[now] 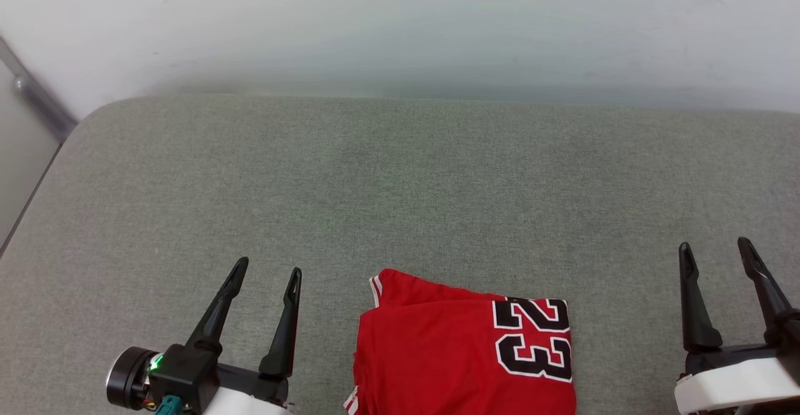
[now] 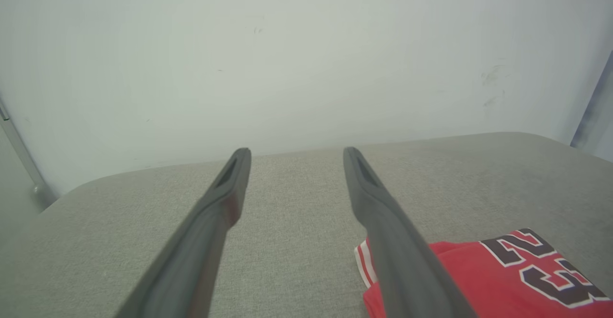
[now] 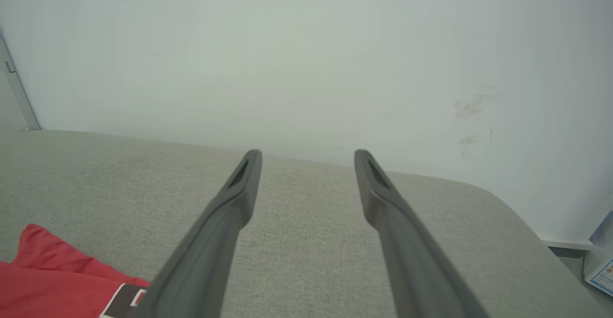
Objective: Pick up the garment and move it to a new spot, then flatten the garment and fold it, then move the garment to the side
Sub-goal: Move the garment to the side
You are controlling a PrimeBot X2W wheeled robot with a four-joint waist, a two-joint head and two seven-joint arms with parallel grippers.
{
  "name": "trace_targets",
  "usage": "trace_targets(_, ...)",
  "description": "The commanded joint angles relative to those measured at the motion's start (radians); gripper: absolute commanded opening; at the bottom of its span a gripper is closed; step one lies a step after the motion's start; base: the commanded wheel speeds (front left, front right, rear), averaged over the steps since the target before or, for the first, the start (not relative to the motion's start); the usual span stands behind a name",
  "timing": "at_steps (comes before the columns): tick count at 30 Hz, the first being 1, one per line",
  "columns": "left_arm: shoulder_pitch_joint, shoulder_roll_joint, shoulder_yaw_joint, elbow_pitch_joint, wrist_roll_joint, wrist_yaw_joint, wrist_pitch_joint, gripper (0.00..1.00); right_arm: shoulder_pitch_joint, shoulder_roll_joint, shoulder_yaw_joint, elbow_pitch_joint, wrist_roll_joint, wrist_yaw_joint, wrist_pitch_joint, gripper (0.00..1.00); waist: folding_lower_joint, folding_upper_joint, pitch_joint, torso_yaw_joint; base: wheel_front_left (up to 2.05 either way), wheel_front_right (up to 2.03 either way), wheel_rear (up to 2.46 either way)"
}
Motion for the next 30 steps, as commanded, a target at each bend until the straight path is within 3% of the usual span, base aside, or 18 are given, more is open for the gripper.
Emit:
trace_targets(1, 0.006, 0.002, -0.001, 0.003, -0.004, 0.001, -0.002, 1.0, 0.01, 0.006, 0.0, 0.002, 0.003, -0.001, -0.007, 1.0, 0.0, 0.0, 0.0, 0.0, 0.0, 0.0, 0.0)
trace_targets(14, -0.005, -0.002, 0.001, 0.004, 0.001, 0.001, -0.002, 1.0, 0.007, 0.017, 0.016, 0.004, 0.007, -0.001, 0.027, 1.0, 0.0, 0.0, 0.006, 0.009, 0.0, 0.0, 0.0)
trace_targets(18, -0.007, -0.004, -0.002, 0.004, 0.002, 0.001, -0.002, 1.0, 0.02, 0.002, 0.04, 0.008, 0.013, -0.001, 0.083, 1.0, 0.0, 0.0, 0.015, 0.013, 0.0, 0.0, 0.0)
trace_targets(21, -0.013, -0.004, -0.004, 0.003, 0.003, 0.001, -0.002, 1.0, 0.035, -0.014, 0.08, 0.015, 0.058, -0.001, 0.203, 1.0, 0.0, 0.0, 0.025, 0.017, 0.0, 0.0, 0.0)
trace_targets(27, -0.03, -0.008, -0.01, 0.007, -0.005, 0.001, -0.002, 1.0, 0.081, -0.058, 0.16, -0.032, 0.21, -0.001, 0.585, 1.0, 0.0, 0.0, 0.054, 0.031, 0.0, 0.0, 0.0)
trace_targets(30, -0.037, -0.009, -0.012, 0.007, -0.006, 0.001, -0.002, 1.0, 0.077, -0.049, 0.155, -0.066, 0.259, -0.001, 0.736, 1.0, 0.0, 0.0, 0.072, 0.041, 0.0, 0.0, 0.0)
